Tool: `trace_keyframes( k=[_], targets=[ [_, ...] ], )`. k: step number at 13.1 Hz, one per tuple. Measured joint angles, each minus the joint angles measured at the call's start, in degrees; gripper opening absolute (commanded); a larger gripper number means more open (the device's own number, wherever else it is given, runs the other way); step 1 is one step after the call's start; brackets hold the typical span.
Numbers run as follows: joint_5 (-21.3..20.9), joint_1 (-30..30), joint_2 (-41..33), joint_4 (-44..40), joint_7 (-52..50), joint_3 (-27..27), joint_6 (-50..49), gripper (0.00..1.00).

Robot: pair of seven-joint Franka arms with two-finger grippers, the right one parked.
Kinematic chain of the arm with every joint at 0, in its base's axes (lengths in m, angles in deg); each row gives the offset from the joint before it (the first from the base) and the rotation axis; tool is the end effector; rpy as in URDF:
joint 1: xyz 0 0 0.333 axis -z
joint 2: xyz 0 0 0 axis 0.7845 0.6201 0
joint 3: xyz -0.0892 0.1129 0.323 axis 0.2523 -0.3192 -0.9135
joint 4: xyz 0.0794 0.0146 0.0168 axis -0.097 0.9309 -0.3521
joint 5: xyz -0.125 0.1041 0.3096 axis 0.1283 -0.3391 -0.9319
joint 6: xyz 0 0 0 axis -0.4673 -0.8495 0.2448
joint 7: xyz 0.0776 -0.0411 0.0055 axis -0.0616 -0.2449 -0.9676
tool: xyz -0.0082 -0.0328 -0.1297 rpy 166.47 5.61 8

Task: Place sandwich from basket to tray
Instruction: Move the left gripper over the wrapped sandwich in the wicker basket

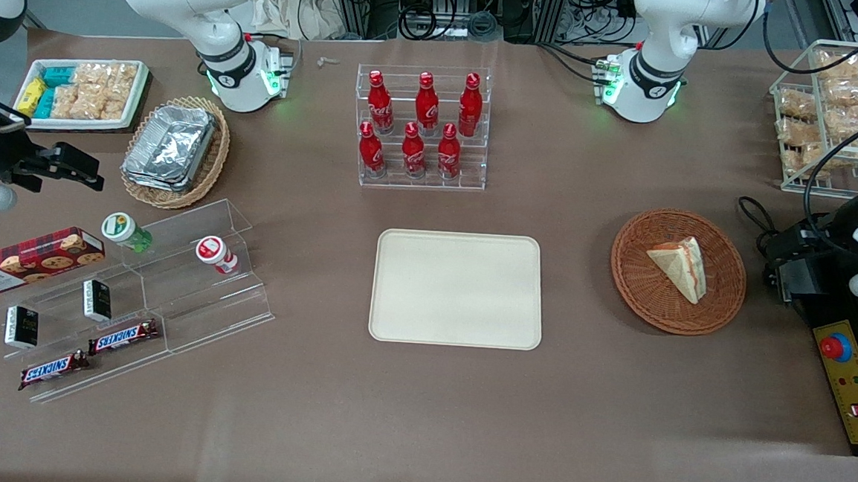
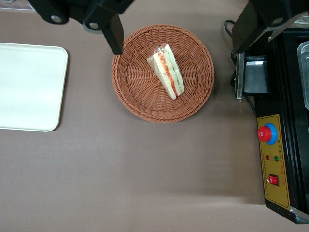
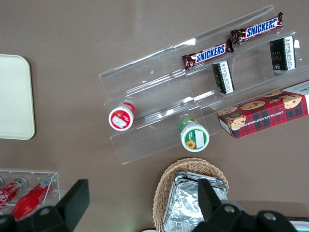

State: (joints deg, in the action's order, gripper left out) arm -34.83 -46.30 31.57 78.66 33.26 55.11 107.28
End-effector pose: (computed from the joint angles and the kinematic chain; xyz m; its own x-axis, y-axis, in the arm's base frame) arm 0.5638 -0.0064 0.6028 0.9982 0.0531 0.0275 0.0539 -0.9981 -0.0285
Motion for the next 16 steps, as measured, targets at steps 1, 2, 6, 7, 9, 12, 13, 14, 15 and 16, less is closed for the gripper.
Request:
trace_keyframes(
  k=[1,2,6,7,9,12,13,14,15,16],
  targets=[
    [0.0,0.0,0.2,0.0,-0.1,0.0,-0.1,1.00],
    [0.0,0.0,0.5,0.0,-0.3,0.0,-0.1,1.00],
    [0.0,-0.1,1.0,0.6,-3.4,-0.1,-1.2,1.00],
    [0.0,-0.1,1.1,1.7,-4.8,-0.1,-0.9,1.00],
    [0.0,-0.1,0.5,6.2,-6.9,-0.1,2.9,1.00],
    [0.7,-0.3,-2.6,17.3,-15.1,-0.2,11.3,1.00],
    [0.7,-0.3,-3.7,21.3,-17.9,-0.2,14.7,1.00],
    [0.8,-0.3,-4.6,25.4,-21.1,-0.2,18.5,1.00],
    [0.8,-0.3,-5.2,29.6,-24.9,-0.2,22.2,1.00],
    [0.8,-0.3,-5.5,32.9,-27.3,-0.2,25.6,1.00]
  ],
)
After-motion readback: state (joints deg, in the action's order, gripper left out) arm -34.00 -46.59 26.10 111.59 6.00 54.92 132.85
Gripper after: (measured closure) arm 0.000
